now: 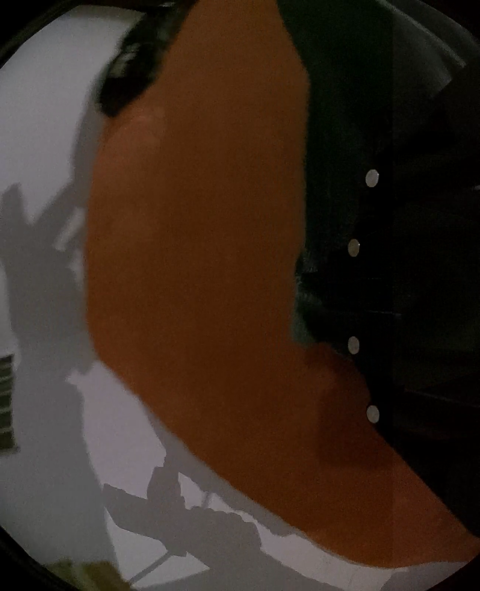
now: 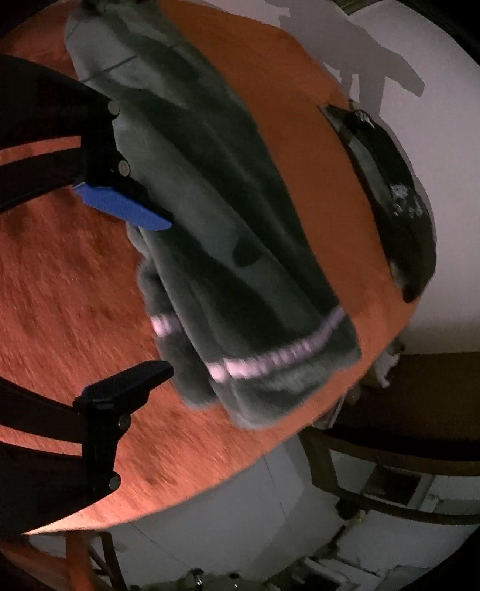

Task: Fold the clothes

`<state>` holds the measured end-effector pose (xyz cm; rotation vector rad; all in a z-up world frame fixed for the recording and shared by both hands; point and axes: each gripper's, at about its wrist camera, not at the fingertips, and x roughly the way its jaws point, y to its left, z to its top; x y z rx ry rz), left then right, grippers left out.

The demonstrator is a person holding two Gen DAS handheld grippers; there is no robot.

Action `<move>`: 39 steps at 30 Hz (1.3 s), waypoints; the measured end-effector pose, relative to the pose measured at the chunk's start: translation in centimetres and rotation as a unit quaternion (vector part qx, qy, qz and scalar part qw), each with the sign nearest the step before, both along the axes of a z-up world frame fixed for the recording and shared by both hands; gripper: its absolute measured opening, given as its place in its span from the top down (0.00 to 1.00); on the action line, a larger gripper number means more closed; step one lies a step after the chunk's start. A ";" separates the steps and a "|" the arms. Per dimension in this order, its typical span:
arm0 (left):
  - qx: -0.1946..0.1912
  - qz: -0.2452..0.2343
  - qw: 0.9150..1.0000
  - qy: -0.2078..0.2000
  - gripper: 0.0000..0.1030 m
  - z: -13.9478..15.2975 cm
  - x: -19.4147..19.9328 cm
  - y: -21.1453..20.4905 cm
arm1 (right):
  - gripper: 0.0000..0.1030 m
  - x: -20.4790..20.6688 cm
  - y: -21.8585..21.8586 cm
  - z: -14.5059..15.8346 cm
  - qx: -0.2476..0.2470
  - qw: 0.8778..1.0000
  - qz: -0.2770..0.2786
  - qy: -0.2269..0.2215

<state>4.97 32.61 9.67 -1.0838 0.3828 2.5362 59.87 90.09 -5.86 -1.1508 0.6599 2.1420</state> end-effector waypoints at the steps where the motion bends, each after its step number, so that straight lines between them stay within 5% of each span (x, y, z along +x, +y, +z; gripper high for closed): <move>1: 0.016 0.012 1.000 0.000 0.89 0.9 -0.6 -0.5 | 0.30 -0.3 -0.3 0.0 -0.005 1.000 0.003 0.003; 2: 0.017 0.038 0.999 0.000 0.99 1.2 -1.6 -0.9 | 0.30 -0.9 -0.6 0.3 -0.007 1.000 0.010 0.008; 4: 0.014 0.096 0.995 0.001 0.99 1.5 -3.9 -1.8 | 0.30 -1.7 -1.3 0.8 -0.001 1.000 0.023 0.011; 6: 0.034 0.123 0.990 -0.062 0.99 0.3 -7.1 -3.3 | 0.30 -2.4 -2.1 1.1 0.004 0.999 0.036 0.009; 9: 0.103 0.112 0.982 -0.111 0.95 -0.3 -7.2 -5.5 | 0.30 -3.4 -3.1 0.9 0.000 0.999 0.053 0.004; 10: 0.129 0.086 0.979 -0.132 0.83 -0.4 -6.5 -6.0 | 0.30 -3.3 -3.4 0.9 -0.005 0.998 0.056 0.007; 11: 0.113 0.058 0.982 -0.136 0.62 -0.7 -5.6 -5.8 | 0.30 -3.2 -3.7 0.9 -0.011 0.998 0.060 0.010; 13: 0.069 0.004 0.988 -0.138 0.38 -1.5 -3.7 -5.0 | 0.30 -2.9 -4.5 0.5 -0.020 0.998 0.066 0.009; 16: -0.045 -0.062 0.989 -0.126 0.37 -3.4 -0.7 -3.5 | 0.30 -3.0 -5.4 -0.8 -0.036 0.997 0.070 -0.001; 18: -0.079 -0.069 0.987 -0.121 0.37 -4.4 0.7 -3.9 | 0.30 -3.3 -5.8 -1.7 -0.049 0.996 0.068 -0.008; 23: 0.020 -0.035 0.984 -0.171 0.34 -4.2 2.5 -9.0 | 0.30 -4.5 -7.4 -2.9 -0.065 0.994 0.086 -0.014; 24: 0.036 -0.054 0.984 -0.166 0.35 -4.1 3.1 -9.1 | 0.30 -4.8 -7.8 -3.0 -0.061 0.994 0.094 -0.017; 26: 0.065 -0.097 0.982 -0.151 0.74 -3.9 4.3 -9.1 | 0.30 -5.3 -8.6 -3.1 -0.052 0.993 0.107 -0.023; 29: 0.054 -0.082 0.992 -0.079 0.85 -2.4 6.5 -9.1 | 0.30 -6.0 -9.4 -3.4 -0.043 0.992 0.118 -0.033; 33: 0.117 -0.051 0.992 -0.017 0.85 0.4 10.7 -11.3 | 0.30 -6.1 -9.9 -3.4 -0.050 0.992 0.115 -0.025; 35: 0.145 -0.074 0.986 0.034 0.85 2.8 14.9 -12.3 | 0.30 -6.1 -9.9 -3.3 -0.054 0.992 0.112 -0.022; 36: 0.139 -0.112 0.981 0.070 0.85 3.9 18.7 -12.1 | 0.30 -6.0 -10.0 -3.0 -0.055 0.992 0.109 -0.017; 39: 0.083 -0.197 0.974 0.078 0.84 2.5 26.4 -10.4 | 0.30 -6.5 -10.8 -1.5 -0.055 0.993 0.107 0.005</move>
